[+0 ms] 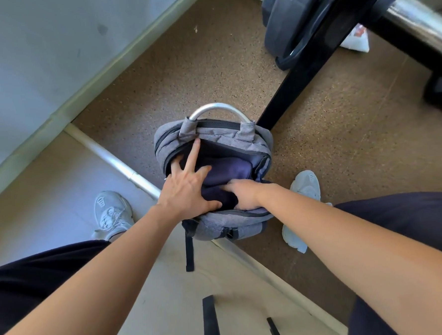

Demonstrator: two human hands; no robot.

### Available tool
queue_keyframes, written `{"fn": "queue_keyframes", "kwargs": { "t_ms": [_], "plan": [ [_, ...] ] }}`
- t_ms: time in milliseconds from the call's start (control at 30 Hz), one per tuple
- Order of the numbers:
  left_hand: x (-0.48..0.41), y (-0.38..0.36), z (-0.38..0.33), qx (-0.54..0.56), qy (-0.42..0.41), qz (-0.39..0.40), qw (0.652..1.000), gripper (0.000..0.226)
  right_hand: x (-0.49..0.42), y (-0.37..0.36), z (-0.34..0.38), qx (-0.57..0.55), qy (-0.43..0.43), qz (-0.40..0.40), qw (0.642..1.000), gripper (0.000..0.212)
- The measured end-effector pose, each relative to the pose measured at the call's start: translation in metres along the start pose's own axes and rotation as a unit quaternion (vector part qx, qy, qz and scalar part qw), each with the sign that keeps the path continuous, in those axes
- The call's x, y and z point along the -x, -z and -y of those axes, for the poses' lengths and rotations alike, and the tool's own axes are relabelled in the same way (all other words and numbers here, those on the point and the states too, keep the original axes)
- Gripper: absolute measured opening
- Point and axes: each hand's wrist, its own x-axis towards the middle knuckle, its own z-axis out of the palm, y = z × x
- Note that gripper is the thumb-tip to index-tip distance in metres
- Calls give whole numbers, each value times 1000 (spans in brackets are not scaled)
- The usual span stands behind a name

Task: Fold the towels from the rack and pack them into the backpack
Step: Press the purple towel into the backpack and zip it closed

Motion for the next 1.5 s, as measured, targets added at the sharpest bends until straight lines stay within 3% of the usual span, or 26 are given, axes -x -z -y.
{"fn": "queue_keyframes", "kwargs": {
  "t_ms": [100, 167, 233, 333, 467, 600, 700, 833, 967, 1033, 1133, 1267, 1500],
  "plan": [
    [1, 0, 3, 9, -1, -5, 1000, 88, -4, 2, -2, -33, -8, 9, 999, 76],
    [3, 5, 5, 17, -3, -33, 999, 73, 0, 7, -4, -36, 12, -27, 999, 66],
    [6, 12, 9, 12, -13, -74, 997, 55, 6, 11, -7, 20, 39, -106, 993, 62],
    [20, 30, 17, -30, 3, -112, 993, 46, 14, 19, -5, 186, 91, -185, 961, 87],
    [39, 52, 33, -157, -7, -115, 981, 73, -6, 24, 6, 291, 127, -133, 939, 105],
    [42, 65, 42, -221, -25, -69, 973, 127, -33, 10, 14, 272, 61, -21, 960, 97],
    [37, 65, 50, -211, -20, -23, 977, 145, -51, -2, 15, 259, 8, 25, 965, 92],
    [27, 62, 54, -160, -10, 26, 987, 151, -69, -2, 20, 238, -9, 37, 971, 93],
    [21, 61, 51, -139, -13, 20, 990, 149, -67, 1, 25, 216, -8, 23, 976, 96],
    [21, 61, 50, -127, -16, 10, 992, 147, -54, 2, 27, 211, -13, -42, 976, 99],
    [20, 61, 53, -111, -15, 0, 994, 145, -36, 4, 18, 211, -106, -150, 960, 86],
    [22, 60, 54, -92, -23, -10, 995, 140, -38, -1, -2, 75, -150, -88, 982, 88],
    [18, 58, 54, -66, -22, -10, 997, 135, -66, -10, -16, 44, -179, -40, 982, 94]
  ]
}}
